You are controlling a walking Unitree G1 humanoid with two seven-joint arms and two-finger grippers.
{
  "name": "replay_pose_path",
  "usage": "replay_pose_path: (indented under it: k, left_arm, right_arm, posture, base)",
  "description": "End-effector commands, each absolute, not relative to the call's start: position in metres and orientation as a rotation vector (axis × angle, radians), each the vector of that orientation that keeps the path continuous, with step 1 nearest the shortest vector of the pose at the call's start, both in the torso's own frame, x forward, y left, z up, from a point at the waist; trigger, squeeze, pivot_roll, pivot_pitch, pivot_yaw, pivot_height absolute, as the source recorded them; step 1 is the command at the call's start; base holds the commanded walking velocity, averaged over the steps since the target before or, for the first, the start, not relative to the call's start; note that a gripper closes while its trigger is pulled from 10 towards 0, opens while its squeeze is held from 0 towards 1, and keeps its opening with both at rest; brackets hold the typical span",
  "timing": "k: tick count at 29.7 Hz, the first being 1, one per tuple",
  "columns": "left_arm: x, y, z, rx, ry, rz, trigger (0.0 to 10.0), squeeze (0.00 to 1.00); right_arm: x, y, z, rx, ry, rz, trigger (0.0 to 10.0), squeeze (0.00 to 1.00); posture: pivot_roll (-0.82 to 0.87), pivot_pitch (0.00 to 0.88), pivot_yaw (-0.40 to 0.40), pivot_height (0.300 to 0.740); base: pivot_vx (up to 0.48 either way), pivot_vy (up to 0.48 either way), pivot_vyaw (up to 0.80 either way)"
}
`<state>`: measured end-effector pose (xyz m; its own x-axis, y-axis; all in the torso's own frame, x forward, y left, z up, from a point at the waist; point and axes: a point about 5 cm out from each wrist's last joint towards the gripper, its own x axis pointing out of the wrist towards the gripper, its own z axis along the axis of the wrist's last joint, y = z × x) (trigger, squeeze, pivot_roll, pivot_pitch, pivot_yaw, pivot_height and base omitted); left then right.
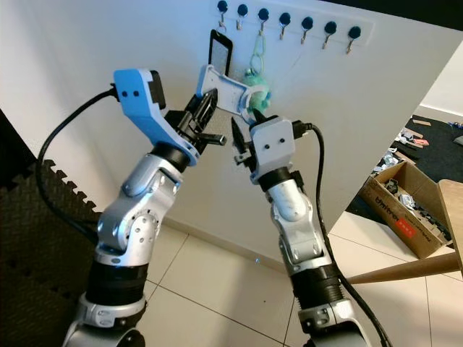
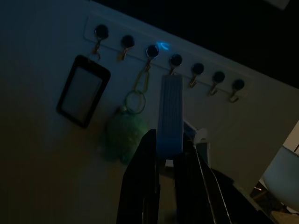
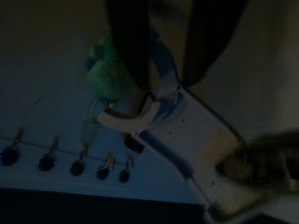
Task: Hang keys on a hook
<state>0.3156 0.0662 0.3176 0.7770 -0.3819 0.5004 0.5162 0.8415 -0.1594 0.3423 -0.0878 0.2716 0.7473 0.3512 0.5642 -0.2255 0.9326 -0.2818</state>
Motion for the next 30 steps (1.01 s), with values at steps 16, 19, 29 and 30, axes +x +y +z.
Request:
replay_pose_path:
  k: [16,19,29,30]
  left_arm:
    - [0.309,0.059,0.301,-0.267,-0.399,-0.554,10.0,0.45]
    - [0.305,0.055,0.297,-0.248,-0.388,-0.583,10.0,1.00]
    - [0.296,0.060,0.290,-0.271,-0.360,-0.603,10.0,0.00]
    - [0.296,0.060,0.290,-0.271,-0.360,-0.603,10.0,0.00]
  right_arm:
    - [0.341,-0.093,0.276,-0.302,-0.707,0.262,10.0,0.00]
    - [0.343,-0.094,0.274,-0.305,-0.694,0.255,10.0,0.00]
    - [0.352,-0.109,0.269,-0.437,-0.650,0.192,10.0,0.00]
    - [0.352,-0.109,0.269,-0.437,-0.650,0.192,10.0,0.00]
  posture:
    - [0.14,0.206,-0.053,0.740]
    - [0.13,0.211,-0.049,0.740]
    - [0.14,0.214,-0.044,0.740]
    - [0.14,0.214,-0.044,0.740]
  base:
    - [0.000,0.000,0.00]
    - [0.000,0.000,0.00]
    - [0.000,0.000,0.00]
    - [0.000,0.000,0.00]
